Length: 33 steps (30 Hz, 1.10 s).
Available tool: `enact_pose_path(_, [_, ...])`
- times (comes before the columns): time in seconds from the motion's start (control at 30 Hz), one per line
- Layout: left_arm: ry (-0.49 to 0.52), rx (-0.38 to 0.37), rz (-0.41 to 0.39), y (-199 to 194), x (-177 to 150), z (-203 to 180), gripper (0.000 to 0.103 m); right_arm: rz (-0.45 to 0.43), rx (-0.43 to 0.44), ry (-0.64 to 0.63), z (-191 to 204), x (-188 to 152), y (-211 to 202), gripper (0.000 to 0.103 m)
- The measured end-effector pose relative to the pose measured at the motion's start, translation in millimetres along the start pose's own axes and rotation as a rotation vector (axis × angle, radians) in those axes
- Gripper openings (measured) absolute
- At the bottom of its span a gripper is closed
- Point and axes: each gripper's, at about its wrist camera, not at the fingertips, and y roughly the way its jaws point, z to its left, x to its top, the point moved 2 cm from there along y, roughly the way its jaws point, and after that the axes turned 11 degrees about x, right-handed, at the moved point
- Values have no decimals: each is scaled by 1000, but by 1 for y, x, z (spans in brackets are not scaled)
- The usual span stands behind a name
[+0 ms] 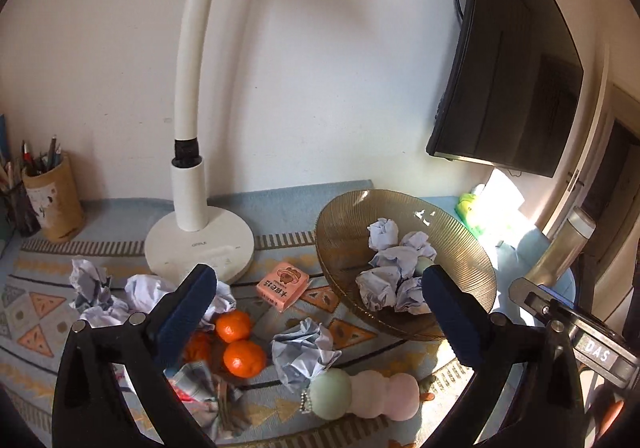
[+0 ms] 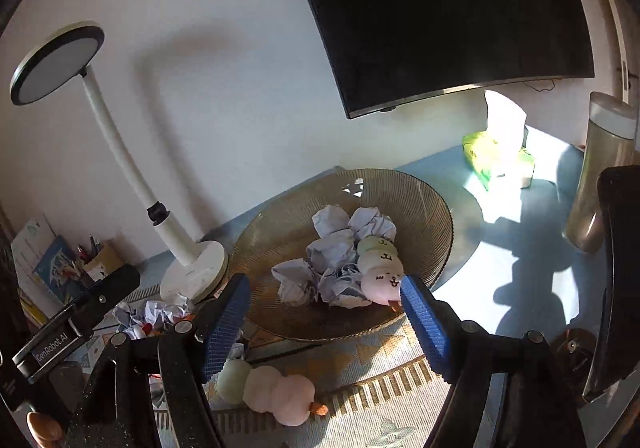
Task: Organize objects
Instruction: 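Carry paper and plush stack over the amber bowl and open both grippers, then grasp paper balls near the lamp base with both grippers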
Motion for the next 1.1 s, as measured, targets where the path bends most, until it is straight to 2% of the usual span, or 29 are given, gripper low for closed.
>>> enact_pose_path(0.1, [-45, 43, -47, -38, -6, 36, 102, 12, 83, -87, 41, -11, -8, 77])
enact_pose_path(0.17, [-49, 110, -66, -55, -17, 60, 103, 23, 134, -140, 67, -25, -8, 78])
enact_pose_path(0.27, [16, 323, -31, -54, -50, 98, 102, 64, 172, -189, 93, -59, 4, 82])
enact_pose_path(0.33, [1, 393, 33, -46, -78, 128, 102, 100, 179, -214, 102, -85, 19, 82])
enact_pose_path(0.43, [-115, 345, 116, -36, -110, 167, 102, 112, 204, -282, 114, -115, 35, 82])
enact_pose_path(0.57, [-211, 327, 126, -27, -128, 189, 102, 165, 188, -328, 123, -130, 53, 82])
enact_pose_path(0.67, [-220, 304, 131, -25, -131, 189, 102, 179, 193, -315, 119, -135, 61, 85])
enact_pose_path(0.77, [-224, 301, 152, -23, -133, 189, 102, 235, 140, -285, 113, -142, 77, 86])
enact_pose_path(1.1, [-236, 278, 182, -19, -133, 191, 102, 251, 141, -348, 124, -149, 80, 87])
